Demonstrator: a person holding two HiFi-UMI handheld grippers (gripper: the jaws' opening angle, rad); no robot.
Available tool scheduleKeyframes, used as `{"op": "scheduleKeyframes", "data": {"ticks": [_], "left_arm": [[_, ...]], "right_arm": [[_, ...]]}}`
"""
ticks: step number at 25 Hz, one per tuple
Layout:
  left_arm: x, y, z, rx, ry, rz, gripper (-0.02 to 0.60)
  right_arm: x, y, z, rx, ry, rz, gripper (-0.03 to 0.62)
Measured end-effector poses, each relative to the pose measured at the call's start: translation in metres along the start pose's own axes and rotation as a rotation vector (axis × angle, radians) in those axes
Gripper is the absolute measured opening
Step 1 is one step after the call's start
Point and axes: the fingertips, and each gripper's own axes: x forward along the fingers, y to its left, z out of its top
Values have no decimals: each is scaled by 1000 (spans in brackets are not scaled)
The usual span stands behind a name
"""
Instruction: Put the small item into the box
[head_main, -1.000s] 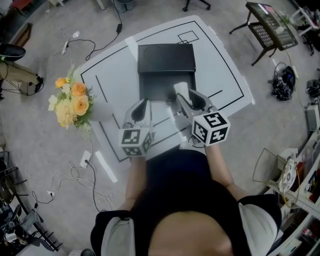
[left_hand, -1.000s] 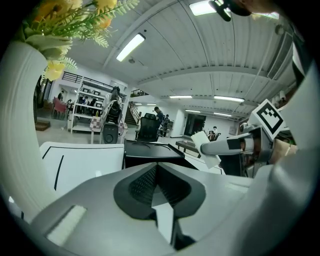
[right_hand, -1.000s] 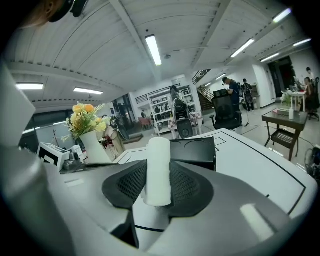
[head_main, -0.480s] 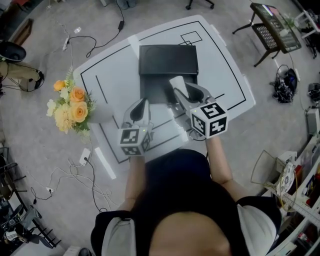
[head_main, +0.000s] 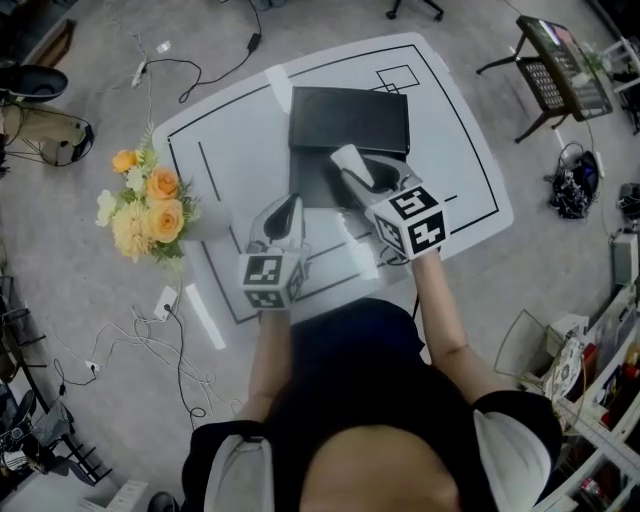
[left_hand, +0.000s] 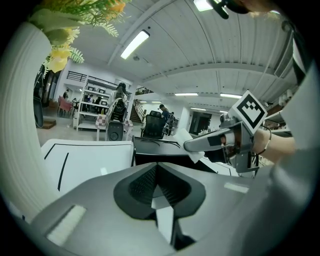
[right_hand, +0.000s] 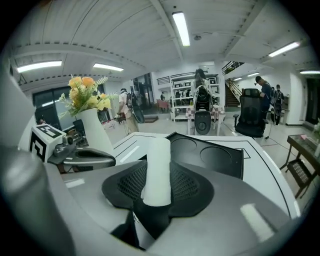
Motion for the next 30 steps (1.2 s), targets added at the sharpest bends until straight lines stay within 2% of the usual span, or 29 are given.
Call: {"op": "scheduleKeyframes", "data": {"ticks": [6,14,30], "left_arm": [[10,23,-16,-25,16,12,8],[7,19,-11,-27,24,22,8],[11,18,-15,-51,38,32,8]], "right_arm": [[38,2,-12,-65,86,39,138],[43,2,-28,-177,216,68,138],[61,4,-67,-292,416,158,138]]}}
